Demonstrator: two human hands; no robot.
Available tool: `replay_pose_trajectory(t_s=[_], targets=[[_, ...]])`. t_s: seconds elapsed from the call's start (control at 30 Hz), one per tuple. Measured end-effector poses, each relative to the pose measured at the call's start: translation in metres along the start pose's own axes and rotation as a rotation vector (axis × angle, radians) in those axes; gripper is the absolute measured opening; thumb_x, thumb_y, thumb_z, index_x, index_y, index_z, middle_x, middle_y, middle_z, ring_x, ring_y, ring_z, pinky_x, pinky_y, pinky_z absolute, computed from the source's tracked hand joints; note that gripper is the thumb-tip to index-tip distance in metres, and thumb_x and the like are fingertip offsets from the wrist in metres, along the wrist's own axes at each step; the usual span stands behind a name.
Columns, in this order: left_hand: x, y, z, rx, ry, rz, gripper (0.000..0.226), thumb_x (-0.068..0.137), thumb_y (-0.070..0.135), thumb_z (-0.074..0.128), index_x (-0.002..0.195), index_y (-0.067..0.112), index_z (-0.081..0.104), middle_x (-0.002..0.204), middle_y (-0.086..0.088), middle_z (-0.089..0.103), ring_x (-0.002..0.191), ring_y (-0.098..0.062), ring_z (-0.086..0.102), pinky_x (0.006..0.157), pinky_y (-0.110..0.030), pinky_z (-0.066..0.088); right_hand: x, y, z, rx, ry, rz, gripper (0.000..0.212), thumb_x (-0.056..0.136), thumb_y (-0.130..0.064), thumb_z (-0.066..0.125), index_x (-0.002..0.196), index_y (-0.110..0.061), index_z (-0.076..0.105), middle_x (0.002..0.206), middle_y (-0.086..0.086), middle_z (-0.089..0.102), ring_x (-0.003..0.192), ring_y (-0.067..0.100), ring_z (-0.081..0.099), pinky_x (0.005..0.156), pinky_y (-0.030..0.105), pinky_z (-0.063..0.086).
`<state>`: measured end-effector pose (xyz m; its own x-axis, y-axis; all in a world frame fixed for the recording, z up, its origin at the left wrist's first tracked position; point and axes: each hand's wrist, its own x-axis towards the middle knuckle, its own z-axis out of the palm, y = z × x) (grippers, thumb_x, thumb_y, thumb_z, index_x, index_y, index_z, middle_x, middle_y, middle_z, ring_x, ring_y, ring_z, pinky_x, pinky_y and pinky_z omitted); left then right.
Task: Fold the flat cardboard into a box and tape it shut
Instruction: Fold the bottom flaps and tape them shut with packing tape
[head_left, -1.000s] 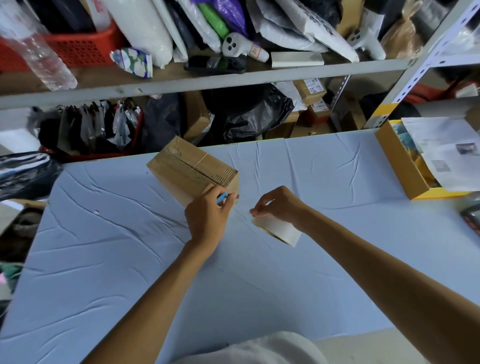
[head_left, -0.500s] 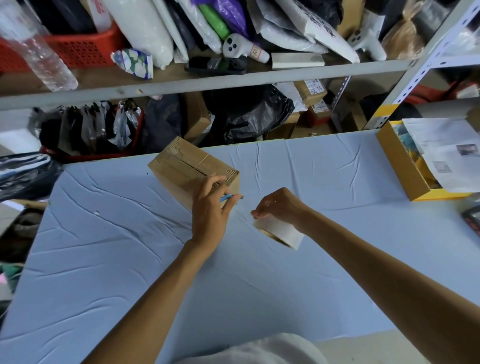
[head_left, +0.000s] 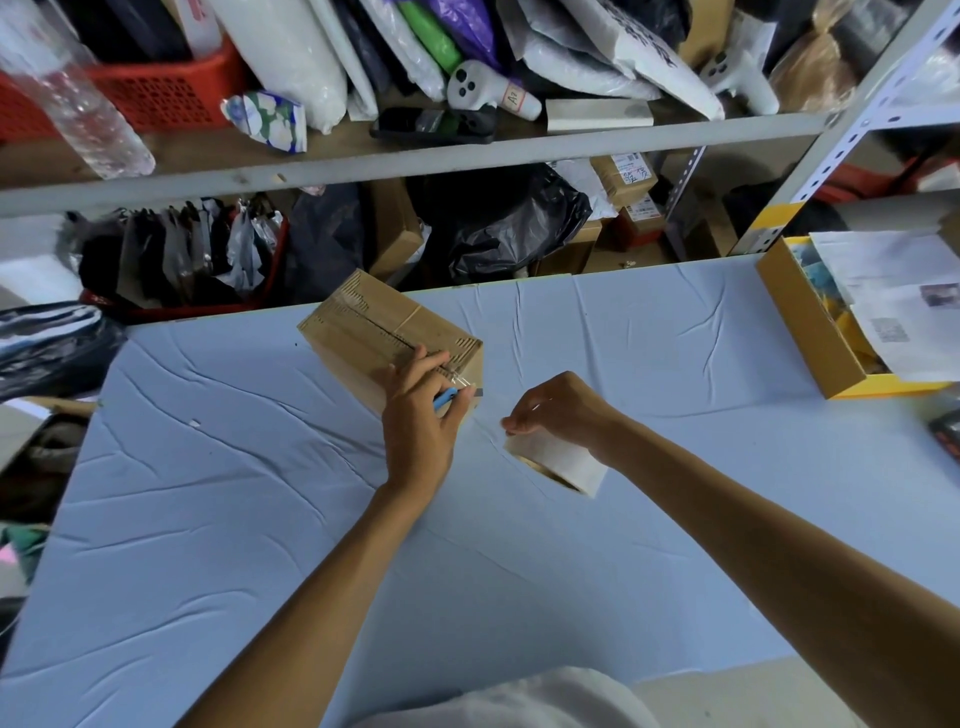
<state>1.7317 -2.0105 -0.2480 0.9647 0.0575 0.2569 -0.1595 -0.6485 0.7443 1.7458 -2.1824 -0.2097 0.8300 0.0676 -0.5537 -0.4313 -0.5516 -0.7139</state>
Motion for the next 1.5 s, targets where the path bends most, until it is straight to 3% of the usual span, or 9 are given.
replay_pose_trajectory(t_s=[0.27, 0.43, 0.7, 0.87, 0.93, 1.17, 1.37, 1.4, 1.5], targets=[[-0.003, 0.0, -0.001, 0.017, -0.069, -0.008, 0.019, 0.083, 0.011, 0.071, 0.07, 0.007, 0.058, 0.133, -0.004, 0.056, 0.139, -0.024, 0.034, 0.1, -0.058, 0.04, 0.002, 0.004, -0.001, -0.049, -0.016, -0.046, 0.008, 0.074, -0.019, 0.08, 0.068, -0.017, 0.074, 0.082, 0.004, 0.068, 0.084, 0.017, 0.057, 0.063, 0.022, 0.038], [-0.002, -0.003, -0.008, 0.046, -0.099, 0.035, 0.014, 0.08, 0.007, 0.072, 0.072, 0.005, 0.061, 0.134, -0.004, 0.056, 0.14, -0.028, 0.032, 0.108, -0.06, 0.03, -0.002, 0.038, -0.007, -0.598, -0.007, 0.024, 0.013, 0.072, -0.033, 0.076, 0.08, -0.024, 0.072, 0.096, -0.002, 0.066, 0.094, 0.022, 0.06, 0.075, 0.03, 0.043], [-0.002, 0.0, -0.017, 0.061, -0.178, 0.066, 0.016, 0.082, 0.018, 0.072, 0.076, 0.005, 0.065, 0.136, -0.004, 0.052, 0.141, -0.028, 0.028, 0.1, -0.058, 0.038, -0.005, 0.068, -0.006, -0.753, -0.013, -0.194, 0.011, 0.089, -0.039, 0.057, 0.082, -0.03, 0.06, 0.094, -0.001, 0.066, 0.087, 0.023, 0.058, 0.069, 0.029, 0.036], [0.001, 0.003, -0.022, 0.071, -0.211, 0.057, 0.016, 0.082, 0.019, 0.071, 0.076, 0.006, 0.064, 0.136, -0.005, 0.053, 0.141, -0.029, 0.027, 0.106, -0.059, 0.03, 0.0, 0.075, 0.003, -0.837, -0.127, -0.248, 0.012, 0.095, -0.037, 0.048, 0.104, -0.035, 0.056, 0.094, 0.001, 0.064, 0.084, 0.021, 0.053, 0.071, 0.029, 0.034], [0.003, 0.004, -0.022, 0.079, -0.224, 0.056, 0.016, 0.083, 0.02, 0.07, 0.077, 0.007, 0.064, 0.136, -0.005, 0.054, 0.142, -0.029, 0.026, 0.108, -0.059, 0.027, 0.001, 0.078, 0.006, -0.86, -0.149, -0.255, 0.012, 0.095, -0.037, 0.048, 0.099, -0.034, 0.059, 0.097, 0.002, 0.066, 0.085, 0.021, 0.054, 0.071, 0.029, 0.035], [0.007, 0.004, -0.018, 0.117, -0.21, 0.072, 0.018, 0.082, 0.023, 0.071, 0.081, 0.006, 0.068, 0.133, -0.004, 0.056, 0.14, -0.03, 0.03, 0.107, -0.059, 0.025, 0.004, 0.088, 0.015, -0.816, -0.015, -0.236, 0.011, 0.091, -0.04, 0.053, 0.09, -0.032, 0.06, 0.099, -0.001, 0.067, 0.087, 0.022, 0.059, 0.069, 0.028, 0.034], [0.008, 0.004, -0.017, 0.126, -0.201, 0.057, 0.016, 0.083, 0.023, 0.07, 0.08, 0.007, 0.067, 0.131, -0.004, 0.058, 0.139, -0.03, 0.031, 0.108, -0.058, 0.024, 0.01, 0.103, 0.031, -0.842, 0.094, -0.206, 0.012, 0.086, -0.044, 0.055, 0.087, -0.033, 0.057, 0.083, -0.005, 0.064, 0.08, 0.025, 0.063, 0.062, 0.027, 0.034], [0.008, 0.004, -0.017, 0.127, -0.205, 0.054, 0.016, 0.084, 0.023, 0.069, 0.081, 0.007, 0.067, 0.131, -0.003, 0.058, 0.139, -0.03, 0.031, 0.108, -0.057, 0.026, 0.01, 0.105, 0.032, -0.849, 0.075, -0.205, 0.015, 0.085, -0.042, 0.054, 0.1, -0.041, 0.057, 0.082, -0.005, 0.061, 0.082, 0.027, 0.063, 0.062, 0.028, 0.035], [0.01, 0.002, -0.018, 0.137, -0.203, 0.063, 0.016, 0.084, 0.023, 0.069, 0.083, 0.007, 0.068, 0.13, -0.004, 0.059, 0.138, -0.03, 0.034, 0.108, -0.056, 0.029, 0.011, 0.104, 0.033, -0.904, 0.033, -0.167, 0.066, 0.081, -0.036, 0.052, 0.136, -0.062, 0.025, 0.085, 0.0, 0.058, 0.088, 0.026, 0.061, 0.069, 0.033, 0.042]])
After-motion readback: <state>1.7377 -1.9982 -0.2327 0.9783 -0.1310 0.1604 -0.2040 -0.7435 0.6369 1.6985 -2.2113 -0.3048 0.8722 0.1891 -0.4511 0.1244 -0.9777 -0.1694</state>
